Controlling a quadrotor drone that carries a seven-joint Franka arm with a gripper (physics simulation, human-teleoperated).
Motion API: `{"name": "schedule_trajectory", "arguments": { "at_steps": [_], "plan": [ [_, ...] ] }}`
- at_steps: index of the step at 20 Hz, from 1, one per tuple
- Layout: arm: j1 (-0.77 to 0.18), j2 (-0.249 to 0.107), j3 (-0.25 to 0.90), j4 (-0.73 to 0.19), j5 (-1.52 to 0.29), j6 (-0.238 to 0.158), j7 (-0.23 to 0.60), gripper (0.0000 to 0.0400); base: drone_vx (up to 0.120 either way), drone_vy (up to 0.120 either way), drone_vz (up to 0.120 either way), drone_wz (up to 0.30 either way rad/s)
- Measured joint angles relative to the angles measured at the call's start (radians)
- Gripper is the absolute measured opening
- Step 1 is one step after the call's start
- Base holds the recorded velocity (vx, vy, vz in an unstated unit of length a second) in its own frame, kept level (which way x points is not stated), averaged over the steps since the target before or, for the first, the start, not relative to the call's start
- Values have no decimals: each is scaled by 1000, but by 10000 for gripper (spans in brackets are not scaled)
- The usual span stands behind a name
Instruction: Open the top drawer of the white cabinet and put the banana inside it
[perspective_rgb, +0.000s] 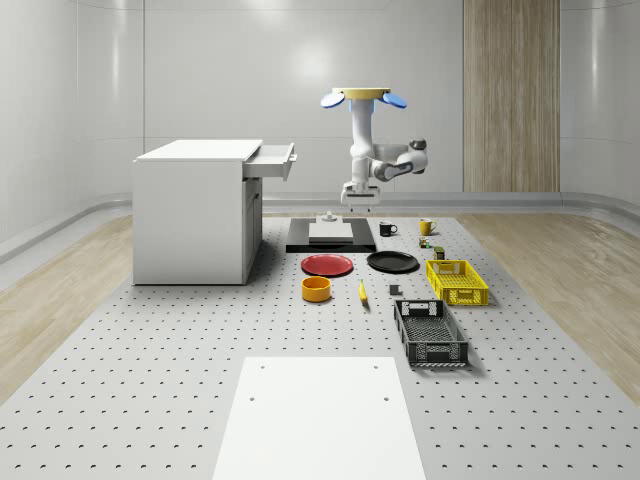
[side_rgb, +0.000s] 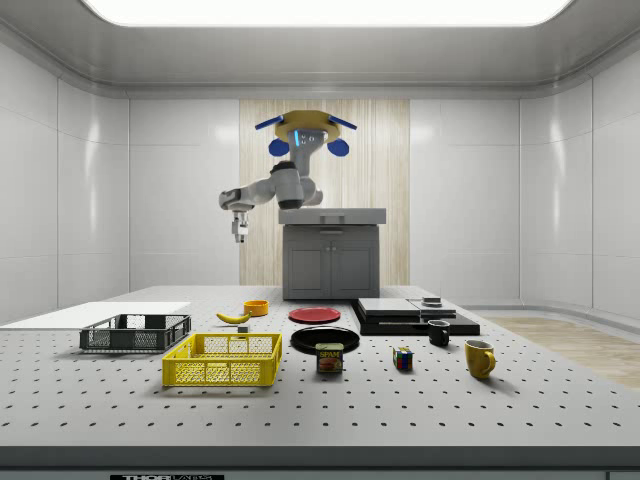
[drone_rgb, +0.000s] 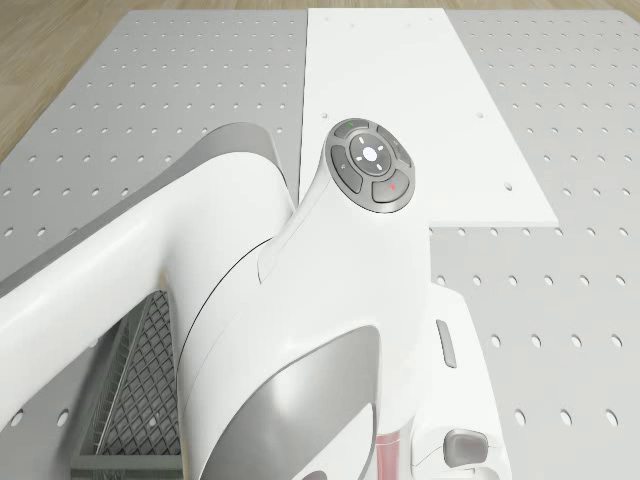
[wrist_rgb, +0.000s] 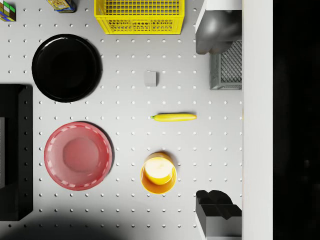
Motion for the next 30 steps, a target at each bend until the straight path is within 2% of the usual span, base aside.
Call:
{"name": "schedule_trajectory", "arguments": {
  "at_steps": [6, 11, 14, 18, 22, 27, 30],
  "plan": [
    [1, -6, 0, 0, -2, 5, -1, 400, 0, 0, -120, 0],
    [1, -10, 0, 0, -4, 9, -1, 400, 0, 56, -120, 0],
    [2, -12, -1, 0, -5, 11, -1, 400, 0, -93, -120, 0],
    [2, -15, -1, 0, -6, 14, -1, 400, 120, 0, -120, 0],
    [2, -18, -1, 0, -7, 16, -2, 400, 0, 0, -120, 0],
    [3, -20, -1, 0, -8, 19, -2, 400, 0, 0, 0, 0],
    [3, -22, -1, 0, -9, 20, -2, 400, 0, 0, -107, 0]
  ]
}}
